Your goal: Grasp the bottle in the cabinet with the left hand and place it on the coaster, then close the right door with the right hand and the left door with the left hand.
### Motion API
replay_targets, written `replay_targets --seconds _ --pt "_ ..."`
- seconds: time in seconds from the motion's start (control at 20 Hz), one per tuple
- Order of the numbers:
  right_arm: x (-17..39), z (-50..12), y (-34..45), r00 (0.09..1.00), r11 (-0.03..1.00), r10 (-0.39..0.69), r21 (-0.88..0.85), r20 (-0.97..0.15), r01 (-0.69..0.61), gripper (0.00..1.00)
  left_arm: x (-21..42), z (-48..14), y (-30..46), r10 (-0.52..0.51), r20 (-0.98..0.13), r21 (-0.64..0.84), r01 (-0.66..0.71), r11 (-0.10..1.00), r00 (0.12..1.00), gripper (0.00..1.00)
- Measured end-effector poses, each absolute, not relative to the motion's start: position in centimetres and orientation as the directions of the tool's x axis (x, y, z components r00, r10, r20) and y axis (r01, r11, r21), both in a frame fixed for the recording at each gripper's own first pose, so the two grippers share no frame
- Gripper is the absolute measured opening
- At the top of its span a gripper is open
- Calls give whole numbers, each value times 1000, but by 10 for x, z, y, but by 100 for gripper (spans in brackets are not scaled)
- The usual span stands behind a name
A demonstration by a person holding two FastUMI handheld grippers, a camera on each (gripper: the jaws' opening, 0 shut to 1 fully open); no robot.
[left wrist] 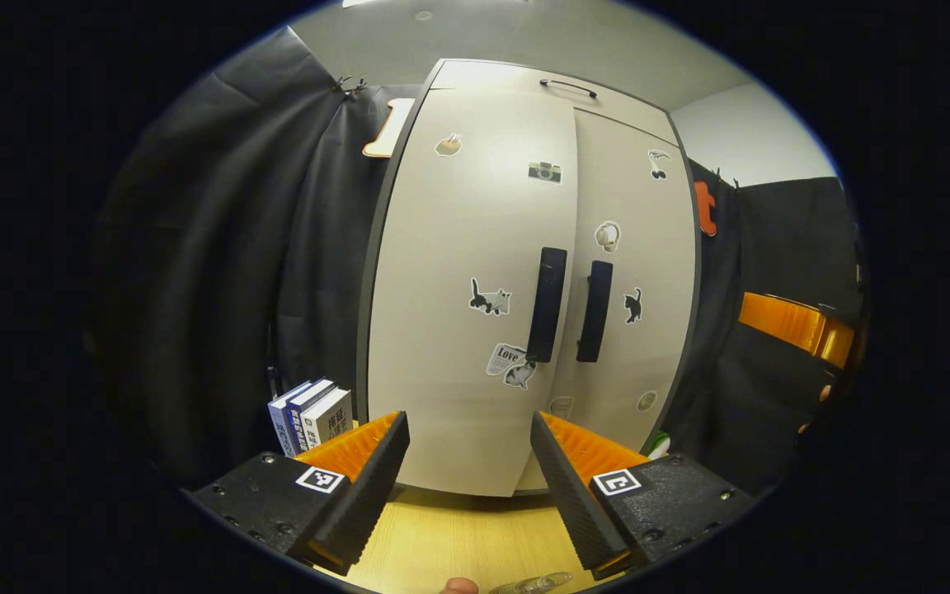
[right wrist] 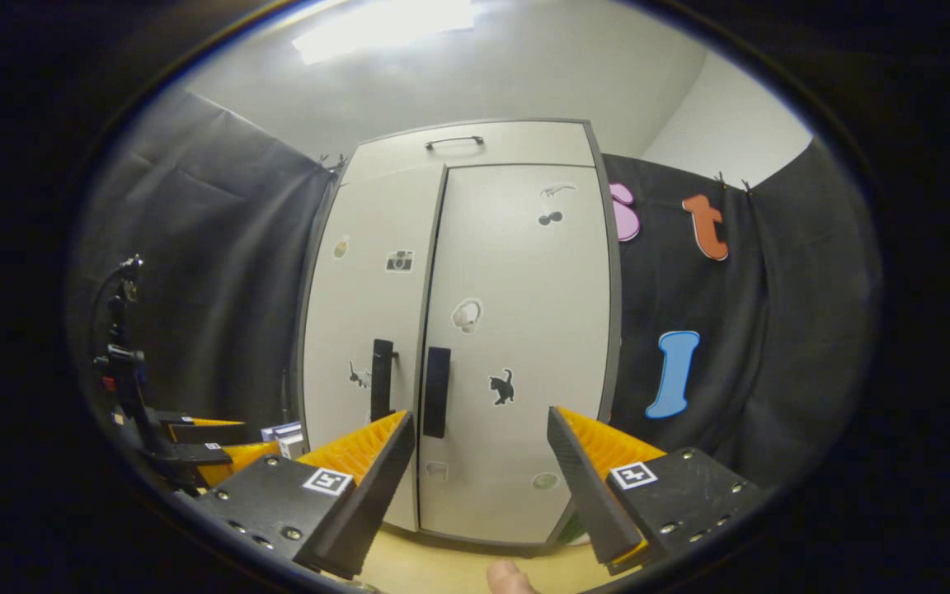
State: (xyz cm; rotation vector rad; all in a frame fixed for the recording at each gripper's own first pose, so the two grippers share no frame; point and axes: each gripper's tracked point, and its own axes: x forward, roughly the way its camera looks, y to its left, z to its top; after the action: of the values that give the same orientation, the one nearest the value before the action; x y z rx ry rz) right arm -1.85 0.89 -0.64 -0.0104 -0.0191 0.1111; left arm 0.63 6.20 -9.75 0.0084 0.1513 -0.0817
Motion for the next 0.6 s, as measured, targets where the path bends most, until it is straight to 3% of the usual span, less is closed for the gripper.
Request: replay_targets --seconds 0.4,0.55,0.6 --pt "-17 -3 4 995 995 97 -15 25 -97 98 7 -83 58 -64 -162 -1 65 998 985 94" --pt "-9 11 -8 997 997 71 -30 44 -69 98 11 -35 42 -66 -135 24 69 997 989 94" --pt "-5 20 -15 997 998 55 -33 56 -53 93 14 -15 33 -74 -112 35 78 996 991 94"
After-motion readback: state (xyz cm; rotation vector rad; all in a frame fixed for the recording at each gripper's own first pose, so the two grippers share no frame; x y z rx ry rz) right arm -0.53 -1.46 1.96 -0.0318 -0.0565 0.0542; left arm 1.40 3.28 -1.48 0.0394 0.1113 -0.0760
